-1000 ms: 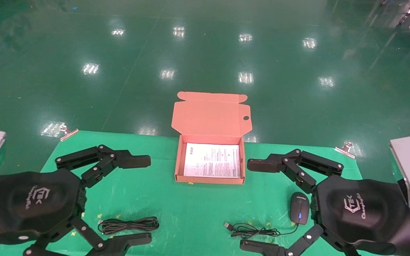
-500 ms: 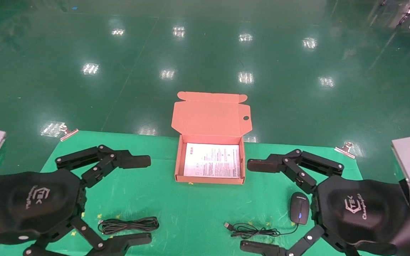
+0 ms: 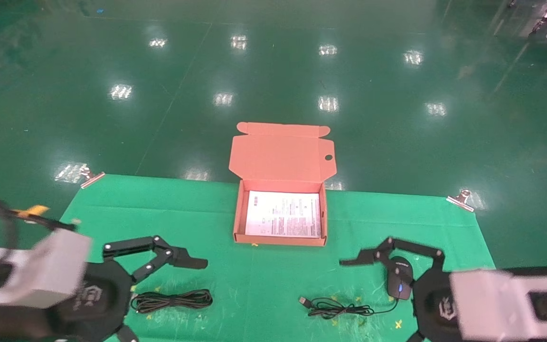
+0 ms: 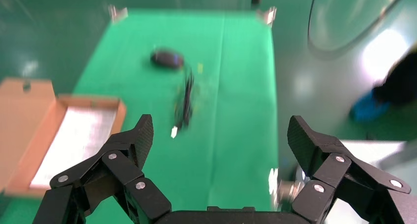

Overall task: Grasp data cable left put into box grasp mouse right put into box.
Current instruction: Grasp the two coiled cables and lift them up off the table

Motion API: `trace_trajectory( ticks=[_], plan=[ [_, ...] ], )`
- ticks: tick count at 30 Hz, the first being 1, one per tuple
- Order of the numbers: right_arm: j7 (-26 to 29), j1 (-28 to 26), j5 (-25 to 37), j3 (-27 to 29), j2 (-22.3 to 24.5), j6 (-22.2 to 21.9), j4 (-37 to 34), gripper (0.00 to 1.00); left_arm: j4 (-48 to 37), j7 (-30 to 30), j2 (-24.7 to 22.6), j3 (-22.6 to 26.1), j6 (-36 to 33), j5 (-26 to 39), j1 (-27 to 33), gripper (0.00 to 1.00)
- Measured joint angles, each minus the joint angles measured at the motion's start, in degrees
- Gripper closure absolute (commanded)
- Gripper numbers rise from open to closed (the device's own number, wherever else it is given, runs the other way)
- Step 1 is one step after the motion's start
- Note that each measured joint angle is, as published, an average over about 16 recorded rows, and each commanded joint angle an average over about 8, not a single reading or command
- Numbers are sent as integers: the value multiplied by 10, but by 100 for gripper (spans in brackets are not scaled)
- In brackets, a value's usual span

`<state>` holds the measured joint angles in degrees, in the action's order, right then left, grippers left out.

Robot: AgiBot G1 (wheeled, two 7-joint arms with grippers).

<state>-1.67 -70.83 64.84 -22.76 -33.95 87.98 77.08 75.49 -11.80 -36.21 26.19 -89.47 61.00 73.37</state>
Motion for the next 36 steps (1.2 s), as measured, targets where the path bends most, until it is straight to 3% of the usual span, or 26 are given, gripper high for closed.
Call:
trace_trajectory(
  ticks=[16,24,36],
  plan=[
    [-121,-88,197,-132,-42,1,4,0,8,34,-70,148,8,221,124,0],
    [-133,-92,270,-172,-63,-30,2,0,10,31,-108,203,31,331,138,0],
    [-116,-58,367,-202,-91,-99,-8,0,-6,-15,-152,254,87,467,111,0]
  ],
)
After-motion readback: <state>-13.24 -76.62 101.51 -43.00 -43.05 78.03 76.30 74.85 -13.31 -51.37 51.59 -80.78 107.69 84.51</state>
